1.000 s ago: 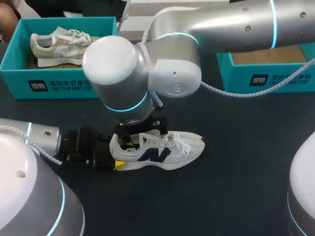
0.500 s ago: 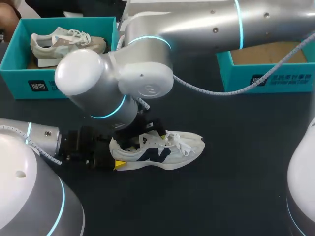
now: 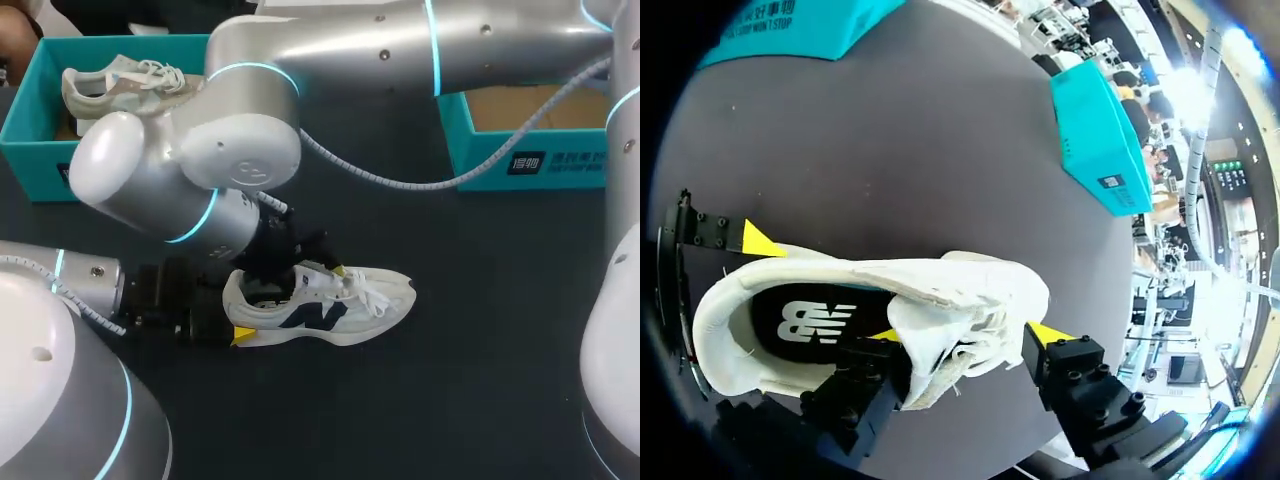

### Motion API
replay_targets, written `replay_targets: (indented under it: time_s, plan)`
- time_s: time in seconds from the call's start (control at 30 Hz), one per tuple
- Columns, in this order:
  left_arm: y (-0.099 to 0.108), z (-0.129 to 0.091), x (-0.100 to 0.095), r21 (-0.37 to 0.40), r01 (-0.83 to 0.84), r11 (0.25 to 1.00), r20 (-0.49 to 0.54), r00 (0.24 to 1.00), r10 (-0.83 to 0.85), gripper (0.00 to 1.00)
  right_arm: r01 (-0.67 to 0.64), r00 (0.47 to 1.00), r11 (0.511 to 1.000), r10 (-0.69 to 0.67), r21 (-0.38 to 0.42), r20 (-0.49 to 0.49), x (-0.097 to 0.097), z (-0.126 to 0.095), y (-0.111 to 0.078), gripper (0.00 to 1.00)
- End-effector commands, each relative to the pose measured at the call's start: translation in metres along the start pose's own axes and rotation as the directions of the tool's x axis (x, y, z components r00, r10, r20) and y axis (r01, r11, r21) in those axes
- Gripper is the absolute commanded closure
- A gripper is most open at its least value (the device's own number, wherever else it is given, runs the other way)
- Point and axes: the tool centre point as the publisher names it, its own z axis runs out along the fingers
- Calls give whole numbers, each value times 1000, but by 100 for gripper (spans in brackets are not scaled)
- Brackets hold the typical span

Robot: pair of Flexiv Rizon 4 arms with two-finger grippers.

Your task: Take the shoe out of the shoebox, open the shoe tongue, remove and reinsert the insole, then place the shoe into the shoebox

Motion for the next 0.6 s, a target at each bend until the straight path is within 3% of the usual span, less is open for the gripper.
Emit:
replay_targets:
  time_s: [0.03, 0.07, 0.27, 0.6]
  plan:
    - [3, 0, 0, -6, 2, 1000, -1, 1000, -2, 100, -404, 912, 914, 405, -22, 65, -6, -9, -8, 89]
    - [3, 0, 0, -6, 2, 1000, -1, 1000, -2, 100, -406, 912, 914, 407, -19, 53, -11, -10, -10, 100]
    - [3, 0, 0, -6, 2, 1000, -1, 1000, -2, 100, -439, 898, 898, 439, -29, 17, -35, -6, -10, 100]
    - [3, 0, 0, -6, 2, 1000, -1, 1000, -2, 100, -455, 890, 890, 456, -31, 26, -87, 34, -15, 100]
